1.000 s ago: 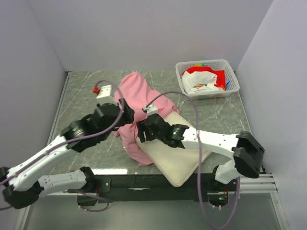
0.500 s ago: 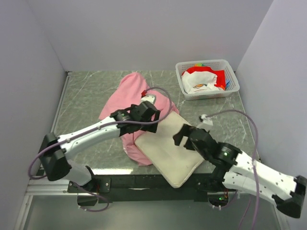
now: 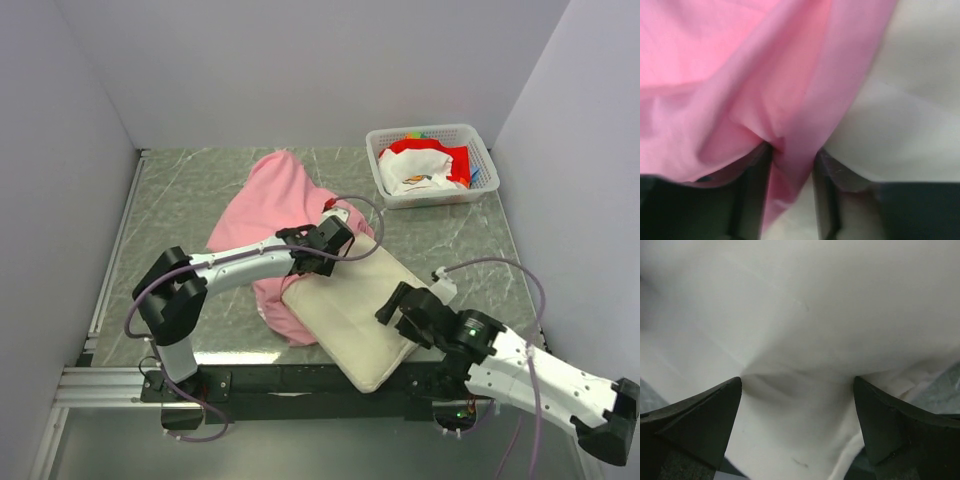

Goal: Put the pillow into the pillowcase

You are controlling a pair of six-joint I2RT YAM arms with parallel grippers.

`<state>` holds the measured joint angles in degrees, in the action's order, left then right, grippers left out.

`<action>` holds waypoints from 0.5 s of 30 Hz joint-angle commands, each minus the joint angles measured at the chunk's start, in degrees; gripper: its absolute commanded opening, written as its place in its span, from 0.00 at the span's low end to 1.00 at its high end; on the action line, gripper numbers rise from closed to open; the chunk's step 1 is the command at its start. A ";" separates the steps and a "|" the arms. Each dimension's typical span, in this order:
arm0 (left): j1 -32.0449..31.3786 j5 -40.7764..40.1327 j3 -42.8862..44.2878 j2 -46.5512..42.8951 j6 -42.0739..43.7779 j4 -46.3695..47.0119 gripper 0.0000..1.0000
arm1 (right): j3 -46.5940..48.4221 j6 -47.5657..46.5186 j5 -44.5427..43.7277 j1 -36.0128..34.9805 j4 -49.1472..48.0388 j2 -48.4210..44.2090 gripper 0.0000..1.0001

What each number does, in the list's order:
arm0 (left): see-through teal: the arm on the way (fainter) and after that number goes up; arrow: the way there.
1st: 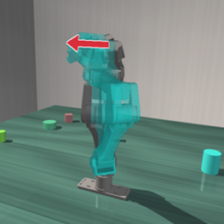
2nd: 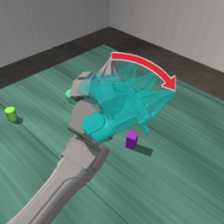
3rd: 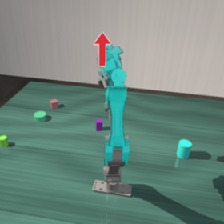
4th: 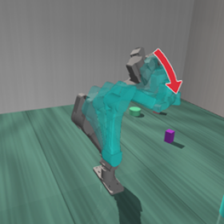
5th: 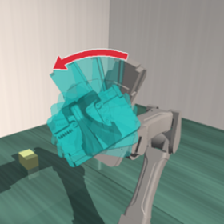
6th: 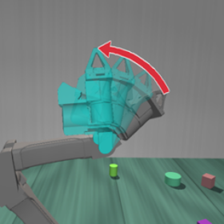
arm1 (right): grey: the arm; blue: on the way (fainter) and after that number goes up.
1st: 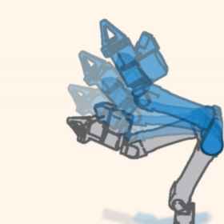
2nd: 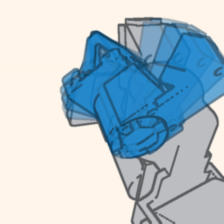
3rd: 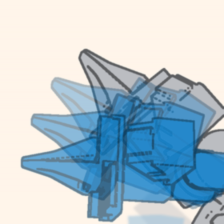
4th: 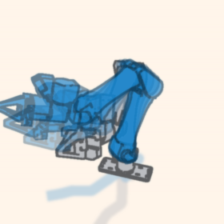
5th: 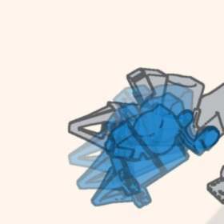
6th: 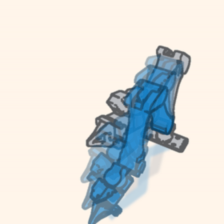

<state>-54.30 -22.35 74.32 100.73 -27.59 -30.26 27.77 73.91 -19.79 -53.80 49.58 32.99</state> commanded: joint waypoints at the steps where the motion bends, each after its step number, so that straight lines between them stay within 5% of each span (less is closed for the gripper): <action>1: 1.39 -1.20 1.35 0.09 -0.70 2.05 0.30 | -6.49 -2.44 9.67 2.54 -14.09 7.51 0.99; 3: 1.83 -1.38 0.82 -1.58 -0.71 1.17 0.15 | -7.03 -8.57 12.56 6.06 -19.94 11.98 0.98; 7: 3.15 -0.24 -0.05 -5.97 -0.62 0.29 0.05 | -0.02 -18.96 14.53 13.45 -28.31 21.48 0.96; 11: 4.99 1.78 -1.99 -7.21 -1.06 1.08 0.02 | 12.54 -23.54 5.84 13.63 -21.39 26.95 0.98; 15: 8.24 8.08 -4.10 -7.92 -2.55 3.80 0.01 | 13.72 -22.67 -3.32 17.75 -13.03 19.69 1.00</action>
<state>-48.47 -20.75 72.25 94.72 -28.34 -29.04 39.13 53.76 -13.34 -39.79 31.83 58.98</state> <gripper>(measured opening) 0.021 0.995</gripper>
